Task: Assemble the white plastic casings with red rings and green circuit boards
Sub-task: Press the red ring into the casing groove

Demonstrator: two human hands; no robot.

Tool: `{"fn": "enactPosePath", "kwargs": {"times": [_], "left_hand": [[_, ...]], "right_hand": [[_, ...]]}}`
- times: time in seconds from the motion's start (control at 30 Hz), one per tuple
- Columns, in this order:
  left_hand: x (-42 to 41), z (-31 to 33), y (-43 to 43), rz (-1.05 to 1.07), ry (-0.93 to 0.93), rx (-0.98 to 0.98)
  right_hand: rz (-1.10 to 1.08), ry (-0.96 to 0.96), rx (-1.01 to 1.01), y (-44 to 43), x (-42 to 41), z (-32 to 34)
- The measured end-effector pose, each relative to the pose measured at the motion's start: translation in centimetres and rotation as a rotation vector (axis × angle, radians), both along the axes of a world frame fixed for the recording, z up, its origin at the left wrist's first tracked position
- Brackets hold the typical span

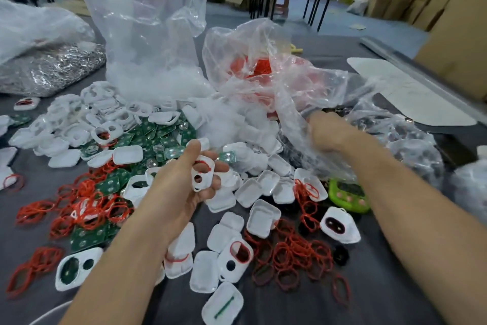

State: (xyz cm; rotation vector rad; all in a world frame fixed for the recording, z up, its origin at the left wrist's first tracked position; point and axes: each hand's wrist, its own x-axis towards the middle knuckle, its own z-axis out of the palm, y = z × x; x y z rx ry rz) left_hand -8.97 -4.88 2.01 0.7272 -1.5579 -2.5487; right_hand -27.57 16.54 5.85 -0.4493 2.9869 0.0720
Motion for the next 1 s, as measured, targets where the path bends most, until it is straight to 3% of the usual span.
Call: {"fn": "enactPosePath", "kwargs": {"times": [0.33,0.47,0.57,0.67,0.73,0.8,0.9,1.0], "left_hand": [[-0.1,-0.1,0.0,-0.028,-0.001,-0.045],[0.1,0.0,0.2,-0.035,0.005,-0.044],[0.2,0.0,0.3,-0.036,-0.004,-0.039],[0.2,-0.2,0.4,-0.048,-0.004,-0.041],[0.1,-0.3,0.6,-0.060,0.001,-0.078],[0.0,-0.3,1.0,-0.055,0.004,-0.124],[-0.1,-0.2,1.4,-0.021,0.000,-0.188],[0.1,0.0,1.4,-0.025,0.009,-0.194]], "right_hand": [[-0.035,0.040,-0.116,0.7,-0.6,0.7],[-0.192,0.084,-0.503,1.2,0.1,1.0],[-0.300,0.335,-0.782,0.5,1.7,1.0],[-0.217,0.501,-1.077,-0.6,4.6,1.6],[-0.046,0.348,-1.275,-2.4,7.5,1.1],[0.015,0.051,-1.487,-4.5,10.6,-0.3],[-0.079,-0.357,-1.677,-6.4,13.1,-2.3],[-0.154,-0.526,-1.757,-6.5,13.5,-3.0]]}}
